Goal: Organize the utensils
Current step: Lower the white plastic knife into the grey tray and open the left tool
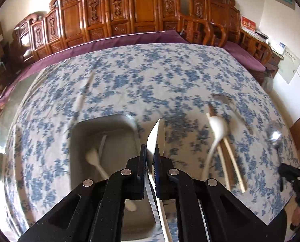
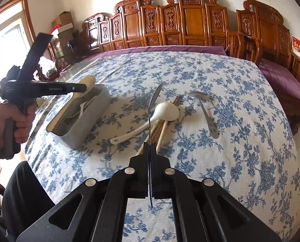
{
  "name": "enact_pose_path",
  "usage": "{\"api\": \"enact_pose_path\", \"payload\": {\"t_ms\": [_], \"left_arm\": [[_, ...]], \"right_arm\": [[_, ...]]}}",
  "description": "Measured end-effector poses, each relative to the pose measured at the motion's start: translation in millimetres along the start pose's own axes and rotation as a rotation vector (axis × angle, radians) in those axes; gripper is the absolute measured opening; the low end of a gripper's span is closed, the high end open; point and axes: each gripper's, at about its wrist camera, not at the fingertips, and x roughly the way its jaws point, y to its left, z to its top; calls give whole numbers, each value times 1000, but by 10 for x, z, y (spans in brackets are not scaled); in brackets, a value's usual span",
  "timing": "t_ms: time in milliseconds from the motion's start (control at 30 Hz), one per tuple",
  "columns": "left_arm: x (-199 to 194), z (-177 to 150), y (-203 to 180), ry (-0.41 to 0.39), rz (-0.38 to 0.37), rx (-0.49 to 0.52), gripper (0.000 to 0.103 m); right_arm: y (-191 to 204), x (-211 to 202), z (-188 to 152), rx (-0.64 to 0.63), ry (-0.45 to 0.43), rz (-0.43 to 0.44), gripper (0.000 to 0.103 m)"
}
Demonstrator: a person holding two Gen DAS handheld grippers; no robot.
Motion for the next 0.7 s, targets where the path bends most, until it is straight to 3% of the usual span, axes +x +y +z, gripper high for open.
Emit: {"api": "enact_pose_path", "payload": {"t_ms": [433, 700], "left_arm": [[126, -76, 565, 23, 64, -44, 6], [283, -126, 754, 28, 48, -65, 6]], "right_arm": [[403, 61, 76, -68, -1, 25, 2], [683, 236, 280, -99, 1, 42, 2]]}}
